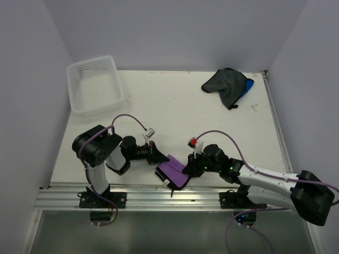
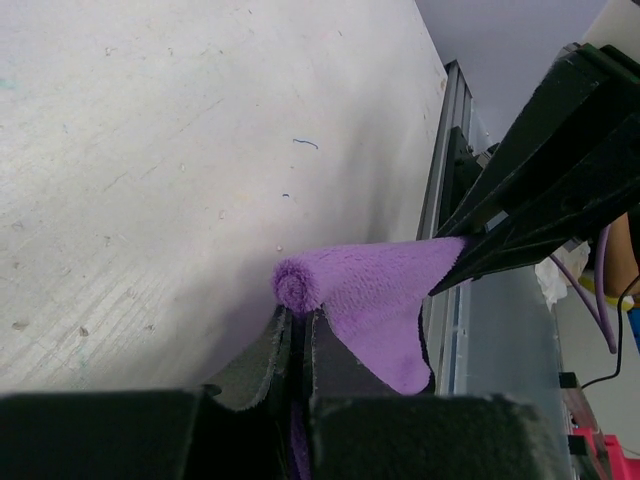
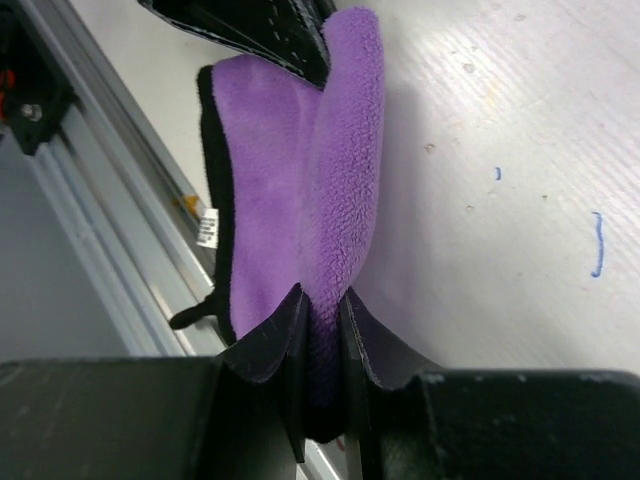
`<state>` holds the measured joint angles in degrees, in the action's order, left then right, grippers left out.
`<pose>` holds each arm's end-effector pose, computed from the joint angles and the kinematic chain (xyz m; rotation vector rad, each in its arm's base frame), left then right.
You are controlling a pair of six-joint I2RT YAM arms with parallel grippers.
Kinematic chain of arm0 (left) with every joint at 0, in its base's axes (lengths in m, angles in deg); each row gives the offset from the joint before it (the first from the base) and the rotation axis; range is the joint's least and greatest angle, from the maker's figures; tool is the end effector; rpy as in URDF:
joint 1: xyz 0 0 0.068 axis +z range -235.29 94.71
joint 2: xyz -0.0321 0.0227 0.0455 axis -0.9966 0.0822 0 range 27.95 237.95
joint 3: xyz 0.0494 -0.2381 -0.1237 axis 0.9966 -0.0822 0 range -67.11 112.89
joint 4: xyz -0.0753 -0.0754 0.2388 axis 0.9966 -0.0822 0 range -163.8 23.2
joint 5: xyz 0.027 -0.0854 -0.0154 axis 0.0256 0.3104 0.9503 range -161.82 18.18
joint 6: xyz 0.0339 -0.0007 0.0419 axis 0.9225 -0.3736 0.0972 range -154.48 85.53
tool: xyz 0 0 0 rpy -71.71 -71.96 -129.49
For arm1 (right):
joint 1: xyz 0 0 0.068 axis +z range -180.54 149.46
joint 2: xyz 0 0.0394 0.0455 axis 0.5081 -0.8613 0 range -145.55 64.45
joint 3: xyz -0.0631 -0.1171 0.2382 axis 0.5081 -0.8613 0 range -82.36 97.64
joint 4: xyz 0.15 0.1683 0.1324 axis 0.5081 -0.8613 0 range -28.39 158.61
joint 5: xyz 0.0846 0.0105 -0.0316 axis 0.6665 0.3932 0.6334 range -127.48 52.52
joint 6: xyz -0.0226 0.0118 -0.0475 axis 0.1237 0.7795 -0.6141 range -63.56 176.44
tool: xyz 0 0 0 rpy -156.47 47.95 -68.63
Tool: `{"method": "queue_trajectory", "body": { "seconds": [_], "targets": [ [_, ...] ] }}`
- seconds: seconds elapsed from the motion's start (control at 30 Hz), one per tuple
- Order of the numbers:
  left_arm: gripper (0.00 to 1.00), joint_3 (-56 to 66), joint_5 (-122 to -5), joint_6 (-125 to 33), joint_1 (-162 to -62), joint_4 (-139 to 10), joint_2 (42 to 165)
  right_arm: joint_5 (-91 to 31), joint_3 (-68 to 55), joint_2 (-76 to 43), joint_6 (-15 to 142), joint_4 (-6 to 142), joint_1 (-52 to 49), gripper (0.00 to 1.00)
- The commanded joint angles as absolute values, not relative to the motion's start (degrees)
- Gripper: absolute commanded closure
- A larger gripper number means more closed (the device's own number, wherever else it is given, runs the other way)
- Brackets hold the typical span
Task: Roll the towels
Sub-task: Roll the towel
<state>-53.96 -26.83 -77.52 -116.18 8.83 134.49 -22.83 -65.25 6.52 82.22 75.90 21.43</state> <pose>0.1886 -0.1423 0.0881 0.3957 2.0864 -1.5647 0.1130 0.1590 0.1626 -0.6831 2.2288 1.0166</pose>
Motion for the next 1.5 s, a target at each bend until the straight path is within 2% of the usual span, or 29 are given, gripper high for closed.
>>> {"method": "queue_trajectory", "body": {
  "seconds": [0.0, 0.27, 0.47, 0.63, 0.87, 1.47],
  "targets": [
    [1.0, -52.6, -28.58, -78.07, -115.08, 20.39, 134.91, -30.44, -61.97, 5.56, 77.54, 69.15, 23.51, 0.98],
    [1.0, -51.64, -28.93, -76.57, -114.99, 16.08, 134.29, -44.32, -57.23, 3.98, 75.16, 62.55, 32.64, 1.0],
    [0.95, -49.88, -27.7, -78.59, -114.91, 16.87, 136.75, -52.59, -54.33, -2.33, 74.37, 61.4, 40.02, 1.0],
    [0.85, -49.18, -27.52, -78.77, -114.82, 15.55, 136.49, -61.71, -53.53, -2.26, 75.07, 60.26, 43.9, 1.0],
    [0.69, -48.82, -27.79, -78.6, -114.64, 13.88, 135.96, -67.97, -53.79, -1.38, 76.39, 59.64, 47.42, 1.0],
    [0.68, -49.35, -28.14, -79.48, -113.94, 11.17, 133.6, -84.23, -46.59, -15.78, 77.8, 57.02, 59.46, 1.0]
  ]
}}
